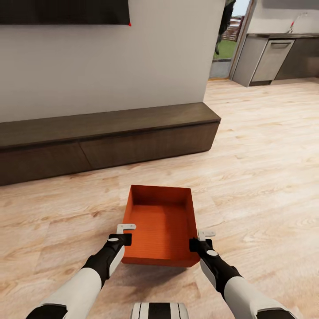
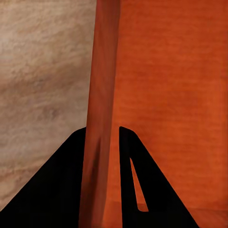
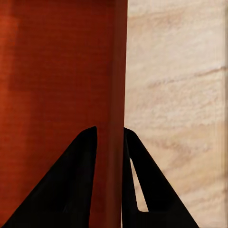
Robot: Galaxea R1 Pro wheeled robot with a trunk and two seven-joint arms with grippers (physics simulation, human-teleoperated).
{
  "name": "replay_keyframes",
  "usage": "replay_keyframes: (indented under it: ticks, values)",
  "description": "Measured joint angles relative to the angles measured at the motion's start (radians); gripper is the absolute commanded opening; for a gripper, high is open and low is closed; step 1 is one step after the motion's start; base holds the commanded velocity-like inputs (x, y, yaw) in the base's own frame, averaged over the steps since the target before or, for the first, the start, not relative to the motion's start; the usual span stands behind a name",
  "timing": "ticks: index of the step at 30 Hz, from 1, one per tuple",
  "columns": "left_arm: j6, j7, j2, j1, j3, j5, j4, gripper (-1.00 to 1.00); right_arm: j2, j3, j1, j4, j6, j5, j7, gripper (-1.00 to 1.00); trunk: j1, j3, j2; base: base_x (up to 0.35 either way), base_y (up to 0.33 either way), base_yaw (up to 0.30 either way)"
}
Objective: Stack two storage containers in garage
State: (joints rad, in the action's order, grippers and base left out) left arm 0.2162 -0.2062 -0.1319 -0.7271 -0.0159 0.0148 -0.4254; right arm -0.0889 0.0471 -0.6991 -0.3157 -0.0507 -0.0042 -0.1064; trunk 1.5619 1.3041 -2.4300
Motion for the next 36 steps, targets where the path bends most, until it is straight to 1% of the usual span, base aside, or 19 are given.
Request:
replay_keyframes:
  ticks: [36]
  values:
    - [-0.001,0.0,0.001,0.0,-0.001,-0.002,0.001,-1.0,0.001,0.003,0.0,0.001,0.0,-0.003,0.001,-1.0,-0.138,-0.113,0.252,0.0,0.0,0.0]
